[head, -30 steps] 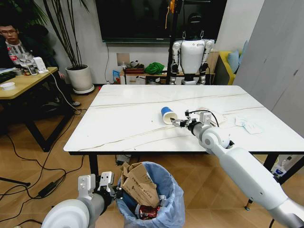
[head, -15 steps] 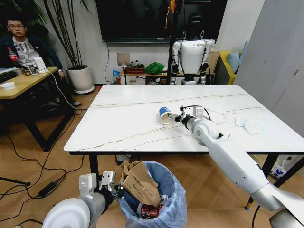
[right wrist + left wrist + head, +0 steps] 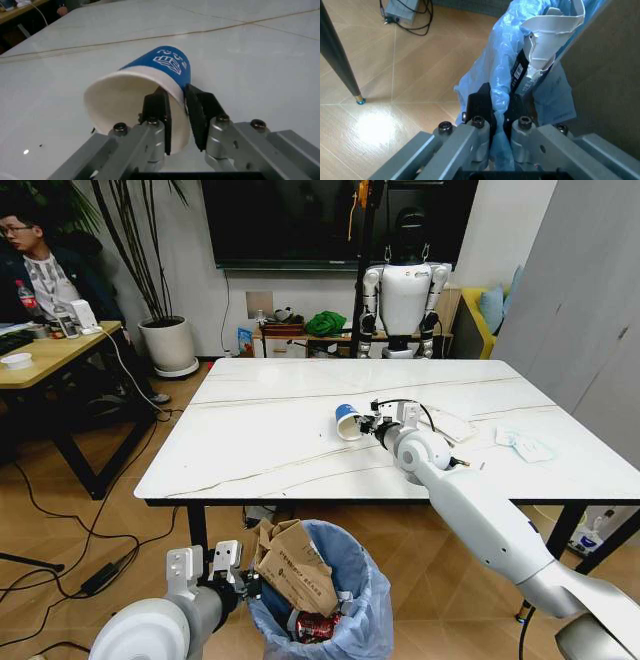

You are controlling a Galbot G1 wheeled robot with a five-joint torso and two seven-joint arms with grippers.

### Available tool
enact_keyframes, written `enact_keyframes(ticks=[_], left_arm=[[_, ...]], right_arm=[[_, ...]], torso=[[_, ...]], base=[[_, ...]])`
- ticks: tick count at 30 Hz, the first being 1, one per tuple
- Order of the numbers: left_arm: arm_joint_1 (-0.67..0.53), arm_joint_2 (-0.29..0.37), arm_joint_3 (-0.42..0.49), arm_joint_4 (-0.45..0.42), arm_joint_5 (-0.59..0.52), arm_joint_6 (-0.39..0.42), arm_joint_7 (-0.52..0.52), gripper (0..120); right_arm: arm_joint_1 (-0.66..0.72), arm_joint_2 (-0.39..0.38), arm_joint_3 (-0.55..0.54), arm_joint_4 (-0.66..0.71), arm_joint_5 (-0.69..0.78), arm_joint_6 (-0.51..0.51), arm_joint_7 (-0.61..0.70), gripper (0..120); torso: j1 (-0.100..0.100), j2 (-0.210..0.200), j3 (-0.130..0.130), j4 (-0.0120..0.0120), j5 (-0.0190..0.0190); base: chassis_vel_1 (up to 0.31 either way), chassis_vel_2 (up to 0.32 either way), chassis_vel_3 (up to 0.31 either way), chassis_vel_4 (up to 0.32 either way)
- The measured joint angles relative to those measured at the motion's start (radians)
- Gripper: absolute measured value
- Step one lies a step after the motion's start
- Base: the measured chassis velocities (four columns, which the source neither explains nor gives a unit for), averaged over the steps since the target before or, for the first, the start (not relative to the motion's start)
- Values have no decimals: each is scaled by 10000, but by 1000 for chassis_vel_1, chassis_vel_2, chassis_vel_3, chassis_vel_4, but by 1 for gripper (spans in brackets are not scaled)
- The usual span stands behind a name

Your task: Pick up the trash bin and place the trash from the table into it.

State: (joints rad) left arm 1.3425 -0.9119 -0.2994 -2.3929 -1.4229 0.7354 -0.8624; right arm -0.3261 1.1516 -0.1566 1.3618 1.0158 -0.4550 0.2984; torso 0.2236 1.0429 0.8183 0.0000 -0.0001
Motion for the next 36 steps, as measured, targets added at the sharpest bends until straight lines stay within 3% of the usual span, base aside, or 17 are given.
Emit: enact_keyframes(ticks=[3,8,14,19,21,25,27,31,36], left_arm=[[6,-8,-28,4,12,0,-23,0],[4,-17,-54,41,13,0,-23,0],[-55,-14,-227,148,-2,0,-24,0],[-48,-55,-291,190,-39,0,-97,0],[-27,-64,-325,191,-40,0,-108,0],[102,-109,-663,166,-168,0,-279,0],[93,-104,-694,166,-200,0,-297,0],[74,-27,-948,156,-392,0,-364,0],[124,-41,-1116,134,-511,0,-474,0]], right_arm=[[16,-63,-3,109,89,3,141,0],[-146,-281,138,434,163,28,322,0],[-840,-1231,697,2077,715,-13,632,0],[-1719,-2344,1406,4837,1968,-260,721,0],[-1791,-2424,1450,5107,2129,-297,728,0],[-2434,-2889,1700,6988,2893,-514,608,0],[-2548,-2968,1753,7182,2917,-533,539,0],[-3911,-3819,2454,8574,2692,-730,-511,0],[-4900,-4378,2715,9179,2389,-773,-946,0]], torso=[[0,0,0,0,0],[0,0,0,1,2],[0,0,0,-3,4],[-1,3,-1,-2,1],[-1,3,-1,-6,2],[-1,3,-1,6,2],[-1,3,-1,4,1],[-1,3,-2,-5,3],[-1,3,-1,0,3]], base=[[0,0,0,0],[0,0,0,0],[0,0,0,0],[0,0,0,0],[0,0,0,0],[0,0,0,0],[0,0,0,0],[0,0,0,0],[0,0,0,0]])
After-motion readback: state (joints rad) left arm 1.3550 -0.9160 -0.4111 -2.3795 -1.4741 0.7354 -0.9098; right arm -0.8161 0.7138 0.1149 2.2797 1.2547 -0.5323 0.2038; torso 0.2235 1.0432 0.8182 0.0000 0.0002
